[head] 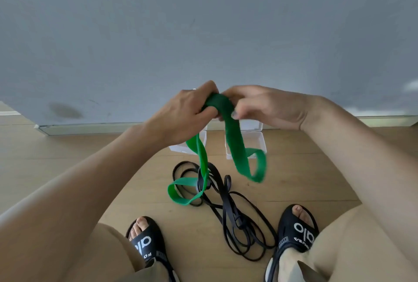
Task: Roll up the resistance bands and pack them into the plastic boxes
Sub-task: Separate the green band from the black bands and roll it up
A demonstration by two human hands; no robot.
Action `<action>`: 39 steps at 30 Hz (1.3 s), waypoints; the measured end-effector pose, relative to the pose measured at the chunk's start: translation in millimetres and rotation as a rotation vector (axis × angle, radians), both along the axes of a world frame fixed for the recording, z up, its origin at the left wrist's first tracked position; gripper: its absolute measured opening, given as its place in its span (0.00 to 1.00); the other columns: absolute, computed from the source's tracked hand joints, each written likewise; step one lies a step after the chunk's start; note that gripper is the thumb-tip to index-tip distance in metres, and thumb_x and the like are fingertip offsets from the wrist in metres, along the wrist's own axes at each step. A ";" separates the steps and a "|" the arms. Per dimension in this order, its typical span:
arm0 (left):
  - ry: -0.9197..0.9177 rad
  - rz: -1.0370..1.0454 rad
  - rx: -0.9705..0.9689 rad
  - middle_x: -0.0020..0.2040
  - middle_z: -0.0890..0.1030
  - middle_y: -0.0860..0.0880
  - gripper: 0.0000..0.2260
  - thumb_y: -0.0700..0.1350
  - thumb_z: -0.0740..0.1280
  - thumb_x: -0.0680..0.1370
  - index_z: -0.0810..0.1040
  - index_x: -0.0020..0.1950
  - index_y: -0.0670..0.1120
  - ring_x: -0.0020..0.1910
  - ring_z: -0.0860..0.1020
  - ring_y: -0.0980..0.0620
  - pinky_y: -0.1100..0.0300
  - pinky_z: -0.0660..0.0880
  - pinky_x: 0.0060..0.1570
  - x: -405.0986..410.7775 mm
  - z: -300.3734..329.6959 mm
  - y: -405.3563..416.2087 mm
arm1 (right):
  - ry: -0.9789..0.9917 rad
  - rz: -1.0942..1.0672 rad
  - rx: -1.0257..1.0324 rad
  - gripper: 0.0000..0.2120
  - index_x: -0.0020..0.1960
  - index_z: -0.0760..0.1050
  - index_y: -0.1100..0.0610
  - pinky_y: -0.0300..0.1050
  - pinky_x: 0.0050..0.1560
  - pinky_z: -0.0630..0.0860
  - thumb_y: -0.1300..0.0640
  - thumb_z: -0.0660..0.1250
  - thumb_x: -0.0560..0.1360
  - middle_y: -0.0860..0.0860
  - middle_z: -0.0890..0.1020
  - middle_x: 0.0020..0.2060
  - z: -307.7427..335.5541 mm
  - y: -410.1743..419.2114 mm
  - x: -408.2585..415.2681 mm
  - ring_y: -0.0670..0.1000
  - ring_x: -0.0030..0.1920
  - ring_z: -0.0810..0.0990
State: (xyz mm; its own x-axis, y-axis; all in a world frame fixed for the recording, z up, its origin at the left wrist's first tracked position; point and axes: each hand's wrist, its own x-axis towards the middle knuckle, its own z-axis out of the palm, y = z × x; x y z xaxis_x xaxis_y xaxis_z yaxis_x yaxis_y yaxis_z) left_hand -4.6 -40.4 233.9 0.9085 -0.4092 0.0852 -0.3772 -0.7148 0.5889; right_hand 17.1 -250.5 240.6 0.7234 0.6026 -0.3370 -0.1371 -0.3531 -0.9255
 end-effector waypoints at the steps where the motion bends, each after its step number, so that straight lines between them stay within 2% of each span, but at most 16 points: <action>1: 0.002 0.008 -0.019 0.36 0.78 0.48 0.03 0.45 0.61 0.79 0.71 0.52 0.47 0.34 0.73 0.48 0.54 0.68 0.35 0.5 0.9 -0.8 | -0.034 -0.045 0.041 0.22 0.63 0.77 0.61 0.50 0.69 0.74 0.51 0.68 0.72 0.54 0.85 0.53 0.5 6.3 0.1 0.53 0.60 0.82; 3: -0.006 0.022 -0.056 0.34 0.76 0.50 0.04 0.43 0.62 0.78 0.70 0.51 0.46 0.31 0.71 0.49 0.56 0.67 0.33 2.2 1.2 0.0 | -0.152 -0.159 0.009 0.26 0.55 0.78 0.60 0.51 0.63 0.75 0.38 0.70 0.72 0.56 0.82 0.46 -0.6 17.0 -0.8 0.55 0.51 0.82; 4: -0.020 0.022 -0.059 0.33 0.75 0.50 0.05 0.41 0.63 0.77 0.69 0.51 0.46 0.30 0.70 0.50 0.57 0.67 0.32 2.7 0.2 0.7 | -0.230 -0.216 -0.053 0.27 0.50 0.76 0.58 0.50 0.55 0.75 0.33 0.69 0.72 0.53 0.79 0.40 -1.8 20.7 -2.1 0.51 0.44 0.80; 6: -0.041 0.015 -0.041 0.32 0.74 0.49 0.09 0.39 0.65 0.74 0.70 0.53 0.46 0.30 0.70 0.52 0.60 0.65 0.30 2.4 -3.5 2.1 | -0.376 -0.250 -0.189 0.25 0.44 0.75 0.56 0.44 0.42 0.70 0.33 0.70 0.74 0.45 0.73 0.31 -3.2 24.8 -4.6 0.44 0.34 0.72; 8: -0.045 0.013 -0.028 0.31 0.74 0.51 0.12 0.38 0.66 0.72 0.72 0.53 0.46 0.31 0.72 0.53 0.63 0.65 0.29 1.2 -7.6 4.2 | -0.416 -0.218 -0.248 0.25 0.44 0.77 0.60 0.42 0.36 0.65 0.37 0.71 0.75 0.44 0.70 0.28 -0.8 28.3 -5.9 0.44 0.30 0.69; 11: -0.064 0.028 -0.084 0.33 0.76 0.46 0.09 0.36 0.67 0.72 0.73 0.49 0.43 0.32 0.72 0.49 0.60 0.67 0.30 1.0 -10.4 2.0 | -0.303 -0.262 -0.109 0.24 0.47 0.78 0.66 0.46 0.38 0.69 0.43 0.74 0.76 0.51 0.74 0.32 3.9 31.1 -5.6 0.48 0.32 0.72; 13: -0.066 0.055 -0.160 0.35 0.78 0.44 0.07 0.35 0.69 0.72 0.74 0.48 0.41 0.34 0.75 0.47 0.55 0.70 0.33 0.9 -11.7 -2.1 | -0.188 -0.314 0.026 0.20 0.47 0.78 0.67 0.45 0.34 0.70 0.48 0.74 0.77 0.51 0.73 0.31 7.1 32.7 -5.5 0.48 0.30 0.71; 16: 0.000 0.107 -0.226 0.36 0.81 0.56 0.09 0.35 0.71 0.72 0.77 0.47 0.46 0.35 0.77 0.57 0.63 0.73 0.36 2.1 -17.9 -5.5 | -0.068 -0.354 0.201 0.12 0.42 0.73 0.60 0.41 0.30 0.66 0.54 0.72 0.79 0.47 0.70 0.26 11.2 34.0 -7.3 0.45 0.25 0.68; 18: 0.106 0.116 -0.277 0.39 0.84 0.59 0.11 0.34 0.72 0.71 0.80 0.49 0.46 0.38 0.80 0.63 0.66 0.76 0.41 3.7 -24.0 -7.2 | 0.001 -0.374 0.307 0.14 0.39 0.69 0.56 0.42 0.30 0.64 0.56 0.70 0.80 0.47 0.66 0.24 13.7 33.4 -7.5 0.46 0.24 0.64; 21: 0.248 0.142 -0.341 0.47 0.87 0.56 0.12 0.35 0.71 0.74 0.83 0.53 0.48 0.48 0.84 0.63 0.70 0.79 0.49 6.5 -33.9 -8.3 | 0.064 -0.405 0.393 0.16 0.39 0.66 0.53 0.42 0.31 0.62 0.56 0.69 0.80 0.47 0.62 0.23 17.9 28.8 -7.3 0.46 0.23 0.61; 24: 0.165 0.094 -0.244 0.49 0.87 0.56 0.14 0.36 0.71 0.74 0.82 0.56 0.51 0.50 0.84 0.61 0.64 0.80 0.53 9.7 -34.3 -8.5 | 0.070 -0.439 0.411 0.15 0.38 0.68 0.52 0.40 0.31 0.64 0.55 0.69 0.80 0.47 0.62 0.24 20.9 19.8 -5.3 0.45 0.24 0.61; 27: -0.010 0.008 -0.149 0.48 0.87 0.56 0.14 0.38 0.68 0.74 0.80 0.59 0.47 0.47 0.85 0.57 0.54 0.82 0.51 14.7 -21.6 -4.6 | 0.050 -0.444 0.404 0.15 0.37 0.70 0.52 0.38 0.30 0.66 0.55 0.69 0.81 0.47 0.63 0.25 25.1 9.0 -3.5 0.45 0.24 0.61; 30: -0.123 -0.003 -0.137 0.44 0.87 0.55 0.15 0.41 0.66 0.73 0.75 0.60 0.47 0.41 0.85 0.50 0.48 0.82 0.44 18.2 -4.6 5.8 | -0.077 -0.436 0.277 0.18 0.33 0.69 0.52 0.39 0.28 0.66 0.55 0.68 0.81 0.47 0.64 0.24 31.6 -5.8 -1.1 0.46 0.24 0.63; 33: -0.217 0.007 -0.154 0.36 0.82 0.48 0.13 0.51 0.72 0.75 0.75 0.56 0.48 0.34 0.80 0.46 0.46 0.79 0.39 17.6 9.1 16.6 | -0.074 -0.509 0.311 0.18 0.34 0.68 0.51 0.38 0.26 0.61 0.55 0.68 0.81 0.47 0.63 0.24 35.4 -19.9 2.6 0.46 0.23 0.61; 37: -0.189 -0.048 -0.210 0.33 0.73 0.49 0.20 0.58 0.75 0.71 0.72 0.44 0.44 0.34 0.73 0.43 0.45 0.78 0.35 14.1 11.7 20.9 | 0.058 -0.478 0.467 0.16 0.36 0.68 0.50 0.38 0.27 0.56 0.53 0.65 0.82 0.46 0.64 0.23 38.7 -19.7 -0.5 0.44 0.22 0.59; 39: -0.081 -0.123 -0.145 0.35 0.75 0.46 0.18 0.57 0.73 0.74 0.73 0.43 0.44 0.37 0.76 0.45 0.47 0.79 0.39 12.9 5.7 19.3 | 0.107 -0.473 0.518 0.16 0.36 0.68 0.50 0.38 0.28 0.55 0.53 0.65 0.82 0.46 0.64 0.23 39.2 -16.4 -3.7 0.44 0.22 0.58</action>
